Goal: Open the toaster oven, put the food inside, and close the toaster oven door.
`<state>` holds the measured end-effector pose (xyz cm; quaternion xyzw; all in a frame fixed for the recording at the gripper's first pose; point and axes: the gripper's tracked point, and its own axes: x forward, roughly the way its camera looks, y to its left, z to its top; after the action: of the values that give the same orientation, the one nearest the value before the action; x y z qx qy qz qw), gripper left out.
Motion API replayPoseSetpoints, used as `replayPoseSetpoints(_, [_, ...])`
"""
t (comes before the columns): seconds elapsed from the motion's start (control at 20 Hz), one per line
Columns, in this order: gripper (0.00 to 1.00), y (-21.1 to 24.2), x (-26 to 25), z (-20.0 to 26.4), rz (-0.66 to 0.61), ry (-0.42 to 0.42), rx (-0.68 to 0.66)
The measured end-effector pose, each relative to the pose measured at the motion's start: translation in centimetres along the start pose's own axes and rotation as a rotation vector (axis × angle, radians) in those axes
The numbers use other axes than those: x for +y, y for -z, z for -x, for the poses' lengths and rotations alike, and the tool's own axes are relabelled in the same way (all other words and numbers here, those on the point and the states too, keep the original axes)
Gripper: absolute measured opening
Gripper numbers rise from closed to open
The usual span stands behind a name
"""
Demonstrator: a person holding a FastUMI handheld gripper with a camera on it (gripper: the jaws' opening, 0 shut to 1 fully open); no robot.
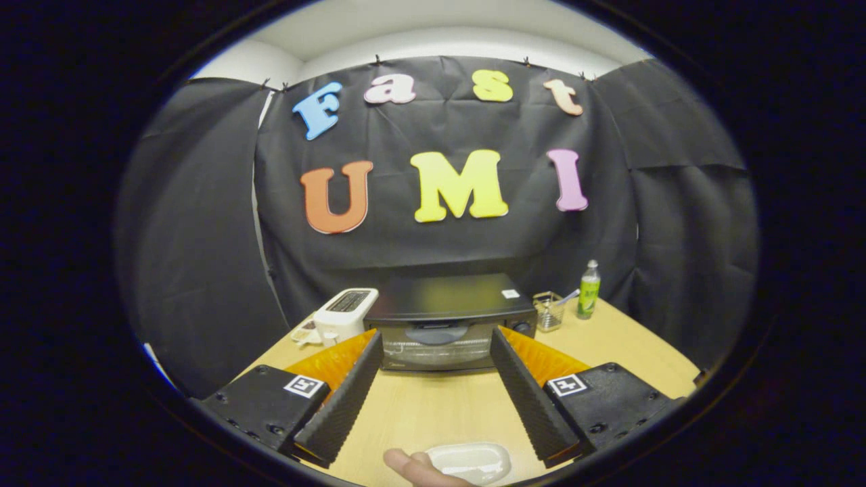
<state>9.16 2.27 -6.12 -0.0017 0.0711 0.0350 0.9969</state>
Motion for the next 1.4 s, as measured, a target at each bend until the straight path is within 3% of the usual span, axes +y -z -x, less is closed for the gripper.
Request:
replayPoseSetpoints(0.2, [1.0, -0.3, -2.9, 3.7, 0.008, 0.087, -0.036])
replayPoseSetpoints(0.45, [1.0, 0.8, -1.6, 7.3, 0.035, -0.044, -0.007])
replayPoseSetpoints(0.7, [1.0, -0.4, -5.9, 9.2, 0.08, 0.071, -0.071])
replayPoseSetpoints(1.1, [1.0, -1.1, -5.0, 11.6, -0.035, -0.004, -0.093])
replayPoseSetpoints(1.4, [1.0, -0.9, -2.9, 12.3, 0.007, -0.041, -0.102])
